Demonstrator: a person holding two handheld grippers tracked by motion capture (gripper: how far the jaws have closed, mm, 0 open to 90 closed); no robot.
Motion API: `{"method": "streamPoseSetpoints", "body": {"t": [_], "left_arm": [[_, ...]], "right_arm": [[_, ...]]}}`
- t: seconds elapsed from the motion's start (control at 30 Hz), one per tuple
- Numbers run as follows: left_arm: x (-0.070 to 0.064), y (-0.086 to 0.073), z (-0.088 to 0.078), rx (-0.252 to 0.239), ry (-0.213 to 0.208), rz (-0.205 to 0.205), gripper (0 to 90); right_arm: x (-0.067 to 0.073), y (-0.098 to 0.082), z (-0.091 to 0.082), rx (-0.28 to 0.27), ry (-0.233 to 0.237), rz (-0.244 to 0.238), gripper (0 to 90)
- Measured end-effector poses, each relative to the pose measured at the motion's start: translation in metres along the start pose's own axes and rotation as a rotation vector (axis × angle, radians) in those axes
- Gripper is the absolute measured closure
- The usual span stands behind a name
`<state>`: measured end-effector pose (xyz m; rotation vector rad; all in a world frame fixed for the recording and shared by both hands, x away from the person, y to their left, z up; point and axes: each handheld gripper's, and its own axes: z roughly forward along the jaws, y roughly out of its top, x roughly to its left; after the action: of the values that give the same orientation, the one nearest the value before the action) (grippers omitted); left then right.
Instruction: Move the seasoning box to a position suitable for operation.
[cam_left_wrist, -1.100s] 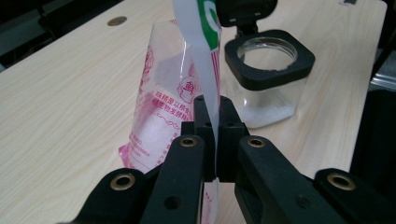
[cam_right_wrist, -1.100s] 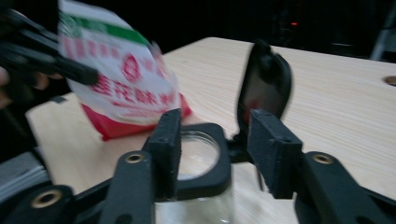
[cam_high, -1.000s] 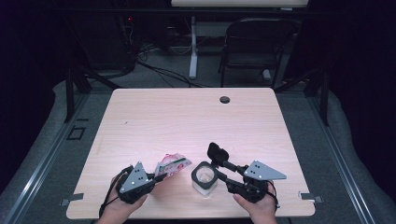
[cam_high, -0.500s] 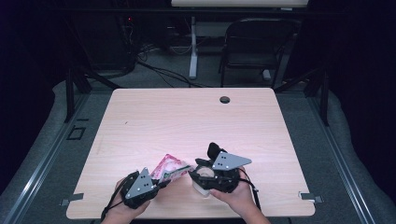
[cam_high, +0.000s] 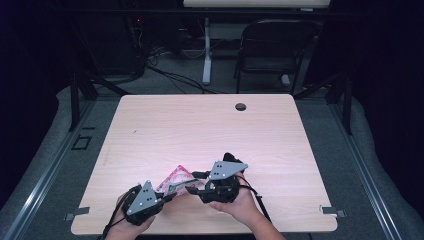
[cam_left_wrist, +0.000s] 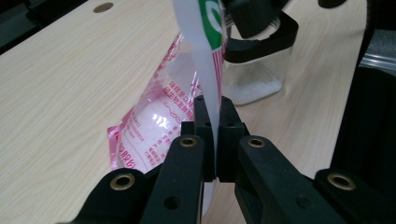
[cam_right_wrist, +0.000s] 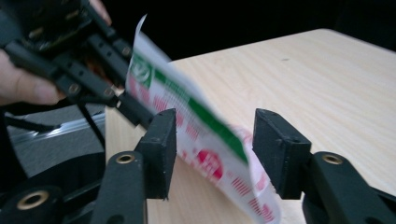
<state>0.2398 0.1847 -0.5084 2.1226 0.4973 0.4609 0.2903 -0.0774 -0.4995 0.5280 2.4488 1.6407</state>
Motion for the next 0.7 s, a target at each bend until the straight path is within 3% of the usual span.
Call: {"method": "streamPoseSetpoints", "body": {"t": [0.27, 0.47, 0.6, 0.7], "left_arm": [[0.0078, -0.001, -0.0051, -0.019, 0.016, -0.032, 90.0], [0.0062, 0.0017, -0.0058, -0.03, 0.014, -0.025, 90.0], [0.0066, 0.0023, -0.0065, -0.04, 0.009, -0.033, 90.0], [0.0071, 0.0029, -0.0072, -0.053, 0.002, -0.039, 90.0]], "right_arm": [[0.005, -0.0017, 0.0091, 0.06, 0.009, -0.027, 64.3], [0.0056, -0.0015, 0.0092, 0.073, -0.005, -0.029, 77.7], [0.0068, -0.0013, 0.0086, 0.074, 0.021, -0.03, 89.1], [0.008, -0.0003, 0.0067, 0.068, 0.014, -0.037, 90.0]]}}
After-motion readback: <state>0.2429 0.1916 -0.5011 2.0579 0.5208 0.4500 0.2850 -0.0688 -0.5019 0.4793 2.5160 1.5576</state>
